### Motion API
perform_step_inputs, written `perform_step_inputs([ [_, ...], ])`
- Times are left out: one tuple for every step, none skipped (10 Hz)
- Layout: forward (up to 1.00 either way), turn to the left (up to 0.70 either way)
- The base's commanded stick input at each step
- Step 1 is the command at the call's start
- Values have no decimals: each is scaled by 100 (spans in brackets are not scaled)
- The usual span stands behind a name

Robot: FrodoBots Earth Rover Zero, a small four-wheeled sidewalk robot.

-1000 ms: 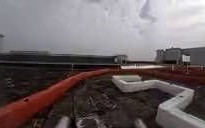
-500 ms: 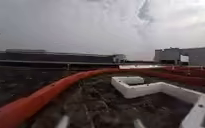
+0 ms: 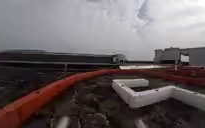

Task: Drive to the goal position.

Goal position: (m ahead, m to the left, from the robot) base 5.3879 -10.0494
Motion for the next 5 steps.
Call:
perform_step_inputs([
  [70,0],
  [70,0],
  [70,0],
  [70,0],
  [70,0],
])
